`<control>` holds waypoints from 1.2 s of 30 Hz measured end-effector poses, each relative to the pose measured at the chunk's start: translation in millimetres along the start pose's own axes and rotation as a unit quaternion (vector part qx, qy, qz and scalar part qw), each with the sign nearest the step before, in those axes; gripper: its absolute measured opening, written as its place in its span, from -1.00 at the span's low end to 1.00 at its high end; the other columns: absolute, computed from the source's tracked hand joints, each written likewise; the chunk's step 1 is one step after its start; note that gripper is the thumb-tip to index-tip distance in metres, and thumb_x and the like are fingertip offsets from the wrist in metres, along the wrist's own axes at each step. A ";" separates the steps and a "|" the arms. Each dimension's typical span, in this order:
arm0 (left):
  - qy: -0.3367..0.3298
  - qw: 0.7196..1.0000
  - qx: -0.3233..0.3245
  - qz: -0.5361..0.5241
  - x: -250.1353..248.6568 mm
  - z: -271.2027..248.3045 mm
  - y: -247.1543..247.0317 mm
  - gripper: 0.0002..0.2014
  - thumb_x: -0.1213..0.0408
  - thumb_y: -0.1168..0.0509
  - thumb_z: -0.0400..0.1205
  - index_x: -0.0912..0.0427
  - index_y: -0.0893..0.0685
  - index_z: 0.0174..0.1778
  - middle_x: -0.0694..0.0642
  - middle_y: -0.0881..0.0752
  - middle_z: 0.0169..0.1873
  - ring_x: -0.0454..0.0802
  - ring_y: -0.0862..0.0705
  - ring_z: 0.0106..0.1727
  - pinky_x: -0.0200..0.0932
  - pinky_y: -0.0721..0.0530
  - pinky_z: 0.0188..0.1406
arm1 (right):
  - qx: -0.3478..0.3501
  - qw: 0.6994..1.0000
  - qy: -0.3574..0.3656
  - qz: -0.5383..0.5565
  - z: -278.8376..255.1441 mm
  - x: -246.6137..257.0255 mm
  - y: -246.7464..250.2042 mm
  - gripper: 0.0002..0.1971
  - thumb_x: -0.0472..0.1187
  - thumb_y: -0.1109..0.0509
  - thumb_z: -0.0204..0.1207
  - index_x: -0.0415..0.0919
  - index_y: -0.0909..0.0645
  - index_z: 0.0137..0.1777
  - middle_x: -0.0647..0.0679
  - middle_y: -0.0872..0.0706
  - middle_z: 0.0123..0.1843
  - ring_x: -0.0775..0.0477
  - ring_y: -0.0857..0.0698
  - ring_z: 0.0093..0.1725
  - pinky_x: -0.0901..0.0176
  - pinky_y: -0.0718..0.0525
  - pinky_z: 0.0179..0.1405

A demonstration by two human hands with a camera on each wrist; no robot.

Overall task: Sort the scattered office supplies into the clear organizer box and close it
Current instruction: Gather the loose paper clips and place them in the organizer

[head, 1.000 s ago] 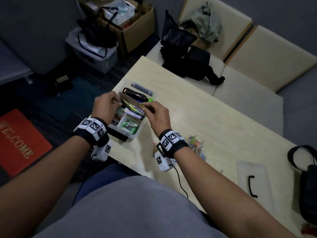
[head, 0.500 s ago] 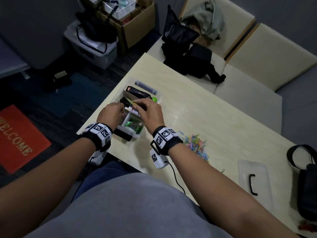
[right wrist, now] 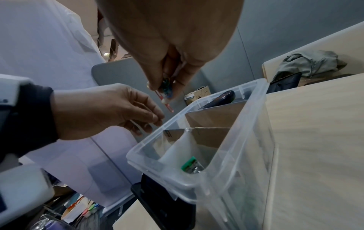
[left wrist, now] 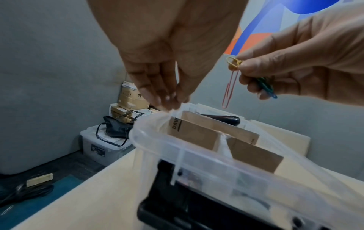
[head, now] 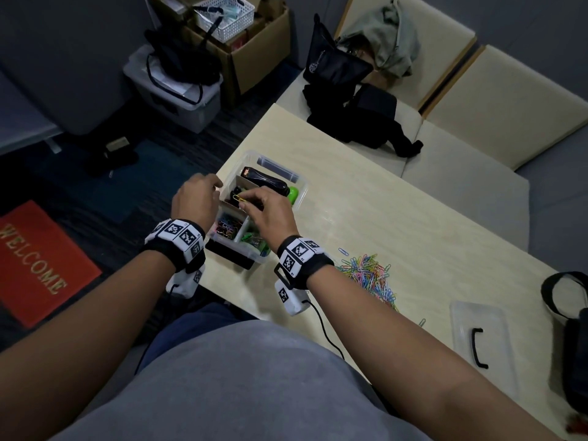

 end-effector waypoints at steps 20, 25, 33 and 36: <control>0.047 0.998 0.027 -0.043 18.0 7.7 -13.0 -0.80 0.39 -0.22 0.64 0.09 -0.71 0.04 0.25 -0.76 -0.08 0.31 -0.71 -0.09 0.11 -0.70 -0.11 | 0.241 0.941 -0.159 -0.178 24.8 -33.4 -104.3 -0.84 -0.38 -0.30 0.56 -0.44 -0.71 -0.10 -0.41 -0.74 -0.04 -0.39 -0.73 -0.03 0.05 -0.54 -0.19; 0.047 0.998 0.021 -0.041 17.6 8.5 -13.0 -0.81 0.40 -0.23 0.64 0.11 -0.70 0.04 0.25 -0.74 -0.07 0.31 -0.70 -0.08 0.12 -0.69 -0.12 | 0.232 0.951 -0.135 -0.155 22.9 -31.0 -91.4 -0.76 -0.41 -0.28 0.57 -0.34 -0.78 0.05 -0.32 -0.78 0.05 -0.32 -0.73 0.06 0.09 -0.62 -0.05; 0.014 1.000 -0.018 -0.005 -21.0 -0.3 -21.2 -0.63 0.47 -0.28 0.55 0.16 -0.58 0.28 0.29 -0.60 0.16 0.28 -0.52 0.21 0.14 -0.39 0.17 | 0.146 0.980 -0.088 -0.107 14.8 -12.9 -34.7 -0.76 -0.33 -0.31 0.54 -0.23 -0.79 0.06 -0.17 -0.83 0.03 -0.19 -0.75 0.05 0.04 -0.68 0.06; -0.015 1.000 -0.018 -0.003 -47.4 -2.9 -26.3 -0.60 0.52 -0.24 0.52 0.16 -0.59 0.27 0.28 -0.59 0.14 0.28 -0.51 0.19 0.10 -0.36 0.13 | 0.119 0.981 -0.089 -0.123 5.1 -24.5 -10.6 -0.77 -0.27 -0.30 0.53 -0.13 -0.79 0.02 -0.09 -0.83 -0.02 -0.14 -0.75 -0.04 0.01 -0.71 -0.03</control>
Point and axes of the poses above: each hand's wrist, its own z-axis towards the middle knuckle, its own y-axis out of the back of the hand, x = y × z, the point moved 9 cm from there along z, towards the middle knuckle
